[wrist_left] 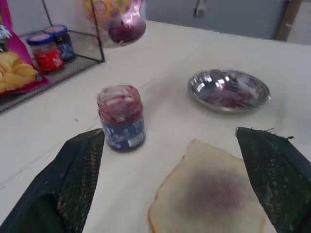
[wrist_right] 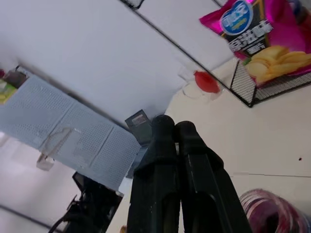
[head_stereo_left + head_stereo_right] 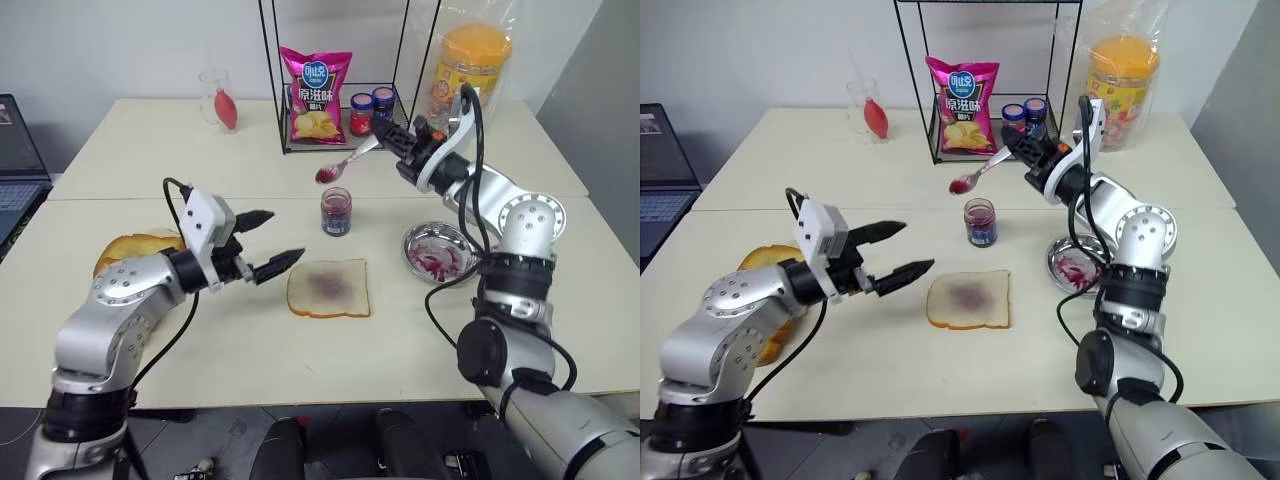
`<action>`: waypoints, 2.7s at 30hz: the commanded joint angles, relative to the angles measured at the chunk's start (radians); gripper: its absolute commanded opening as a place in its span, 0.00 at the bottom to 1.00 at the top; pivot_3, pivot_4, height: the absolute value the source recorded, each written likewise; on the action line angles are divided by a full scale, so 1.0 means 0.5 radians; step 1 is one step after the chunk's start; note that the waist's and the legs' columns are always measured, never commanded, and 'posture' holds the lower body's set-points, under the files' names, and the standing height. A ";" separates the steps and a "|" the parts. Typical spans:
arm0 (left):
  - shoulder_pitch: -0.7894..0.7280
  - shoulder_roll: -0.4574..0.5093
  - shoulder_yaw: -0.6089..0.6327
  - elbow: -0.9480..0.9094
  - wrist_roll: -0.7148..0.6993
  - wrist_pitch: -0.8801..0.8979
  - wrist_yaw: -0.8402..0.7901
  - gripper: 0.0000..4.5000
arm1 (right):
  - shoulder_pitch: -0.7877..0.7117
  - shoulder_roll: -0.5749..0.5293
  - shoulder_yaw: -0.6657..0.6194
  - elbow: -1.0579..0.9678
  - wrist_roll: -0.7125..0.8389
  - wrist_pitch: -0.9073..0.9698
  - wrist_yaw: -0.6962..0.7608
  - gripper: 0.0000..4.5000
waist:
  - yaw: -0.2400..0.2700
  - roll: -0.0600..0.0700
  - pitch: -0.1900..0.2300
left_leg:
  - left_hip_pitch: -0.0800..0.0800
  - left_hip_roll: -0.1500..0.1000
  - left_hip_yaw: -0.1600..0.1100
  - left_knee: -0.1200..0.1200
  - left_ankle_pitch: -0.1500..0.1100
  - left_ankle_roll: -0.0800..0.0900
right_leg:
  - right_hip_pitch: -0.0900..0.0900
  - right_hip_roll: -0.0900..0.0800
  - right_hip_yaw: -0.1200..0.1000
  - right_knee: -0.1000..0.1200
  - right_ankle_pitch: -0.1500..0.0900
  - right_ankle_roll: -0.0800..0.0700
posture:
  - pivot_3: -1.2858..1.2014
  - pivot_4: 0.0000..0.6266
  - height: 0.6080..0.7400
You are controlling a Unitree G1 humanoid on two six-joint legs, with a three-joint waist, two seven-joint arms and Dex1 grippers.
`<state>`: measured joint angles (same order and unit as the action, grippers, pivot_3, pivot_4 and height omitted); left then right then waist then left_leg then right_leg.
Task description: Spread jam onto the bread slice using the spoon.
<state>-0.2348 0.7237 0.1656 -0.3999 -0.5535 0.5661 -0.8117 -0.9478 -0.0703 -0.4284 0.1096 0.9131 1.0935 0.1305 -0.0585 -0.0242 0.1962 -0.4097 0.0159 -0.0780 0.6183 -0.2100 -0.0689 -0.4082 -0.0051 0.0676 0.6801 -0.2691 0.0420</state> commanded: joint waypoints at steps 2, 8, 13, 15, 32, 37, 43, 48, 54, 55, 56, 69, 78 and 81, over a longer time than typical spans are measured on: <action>0.348 0.166 0.253 -0.206 -0.071 -0.033 -0.154 1.00 | 0.242 0.036 0.241 -0.487 0.074 0.102 -0.021 0.00 | -0.012 0.002 0.001 | 0.001 0.002 0.001 -0.001 0.000 0.000 | -0.001 0.001 0.002 0.000 -0.001 -0.001 | 0.52 0.24 1.00; 0.853 0.274 0.327 -0.303 0.086 -0.247 -0.353 1.00 | 0.480 0.062 0.564 -0.578 -0.117 -0.062 0.075 0.00 | -0.028 0.001 0.000 | 0.002 0.006 0.004 0.000 0.000 0.000 | -0.002 0.005 0.003 0.000 -0.010 0.002 | 0.52 0.24 1.00; 0.874 0.226 0.304 -0.273 0.115 -0.320 -0.323 1.00 | 0.608 0.048 0.804 -0.543 -0.308 -0.235 0.182 0.00 | -0.009 0.001 0.000 | 0.004 0.015 0.004 0.000 0.000 0.000 | -0.001 0.012 0.002 0.000 -0.012 -0.009 | 0.52 0.24 1.00; 0.877 0.219 0.288 -0.269 0.126 -0.341 -0.318 1.00 | 0.631 0.049 0.841 -0.511 -0.362 -0.292 0.205 0.00 | -0.010 0.000 0.000 | 0.005 0.018 0.005 0.000 0.000 0.000 | -0.001 0.014 0.003 0.000 -0.012 -0.010 | 0.52 0.24 1.00; 0.690 0.184 0.078 -0.253 0.181 -0.351 -0.269 1.00 | 0.754 0.017 1.036 -0.604 -0.509 -0.344 0.337 0.00 | -0.009 0.000 0.000 | 0.006 0.025 0.006 -0.006 0.000 -0.001 | -0.004 0.024 0.004 0.000 -0.010 -0.007 | 0.52 0.24 1.00; 0.678 0.194 0.045 -0.263 0.189 -0.357 -0.274 1.00 | 0.785 -0.119 1.201 -0.640 -0.709 -0.498 0.429 0.00 | -0.009 0.000 0.000 | 0.006 0.025 0.006 -0.007 0.000 -0.001 | -0.004 0.024 0.004 0.000 -0.010 -0.008 | 0.52 0.24 1.00; 0.698 0.206 0.038 -0.247 0.216 -0.384 -0.297 1.00 | 0.795 -0.255 1.367 -0.717 -0.929 -0.712 0.528 0.00 | -0.004 0.000 0.000 | 0.008 0.025 0.006 -0.007 0.000 -0.001 | -0.004 0.024 0.004 0.000 -0.010 -0.008 | 0.52 0.24 1.00; 0.693 0.198 0.025 -0.242 0.225 -0.393 -0.298 1.00 | 0.826 -0.316 1.418 -0.793 -1.016 -0.772 0.557 0.00 | 0.007 -0.001 -0.001 | 0.008 0.025 0.006 -0.007 0.000 -0.001 | -0.003 0.024 0.004 0.000 -0.010 -0.008 | 0.52 0.24 1.00; 0.685 0.198 0.004 -0.237 0.235 -0.410 -0.297 1.00 | 0.882 -0.438 1.418 -0.924 -1.083 -0.806 0.600 0.00 | 0.011 -0.001 -0.001 | 0.008 0.025 0.006 -0.007 0.000 -0.001 | -0.002 0.024 0.004 0.000 -0.010 -0.008 | 0.52 0.24 1.00; 0.684 0.199 0.000 -0.236 0.237 -0.412 -0.297 1.00 | 0.890 -0.453 1.415 -0.947 -1.087 -0.812 0.612 0.00 | 0.014 -0.001 -0.001 | 0.008 0.024 0.006 -0.007 0.000 -0.001 | -0.002 0.024 0.004 0.000 -0.010 -0.008 | 0.52 0.24 1.00; 0.682 0.198 -0.005 -0.229 0.241 -0.418 -0.298 1.00 | 0.896 -0.467 1.417 -0.958 -1.096 -0.825 0.622 0.00 | 0.014 -0.001 -0.001 | 0.008 0.024 0.006 -0.007 0.000 -0.001 | -0.002 0.024 0.004 0.000 -0.010 -0.008 | 0.52 0.24 1.00; 0.686 0.174 0.020 -0.200 0.262 -0.475 -0.272 1.00 | 0.890 -0.534 1.204 -1.126 -0.953 -0.708 0.667 0.00 | 0.013 -0.001 -0.001 | 0.010 0.025 0.006 -0.007 0.000 -0.001 | -0.001 0.024 0.004 0.000 -0.010 -0.008 | 0.52 0.24 1.00; 0.734 0.130 0.105 -0.220 0.177 -0.509 -0.281 1.00 | 0.914 -0.006 0.742 -1.001 -0.292 -0.045 0.313 0.00 | 0.001 -0.002 -0.001 | 0.011 0.026 0.006 -0.008 0.000 -0.001 | -0.001 0.025 0.004 0.001 -0.010 -0.009 | 0.52 0.24 1.00; 0.778 0.143 0.125 -0.204 0.188 -0.532 -0.313 1.00 | 0.920 0.131 0.730 -0.897 -0.265 -0.018 0.235 0.00 | -0.001 -0.001 -0.001 | 0.013 0.027 0.006 -0.009 0.000 -0.001 | -0.001 0.026 0.005 0.002 -0.010 -0.010 | 0.52 0.24 1.00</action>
<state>0.1445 0.7883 0.2004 -0.4935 -0.4526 0.3246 -0.9547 -0.4860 -0.0248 -0.0463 -0.3455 0.7499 1.0816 0.2711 -0.0590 -0.0249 0.1958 -0.4031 0.0293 -0.0748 0.6139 -0.2099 -0.0692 -0.4087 0.0077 0.0703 0.6809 -0.2743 0.0371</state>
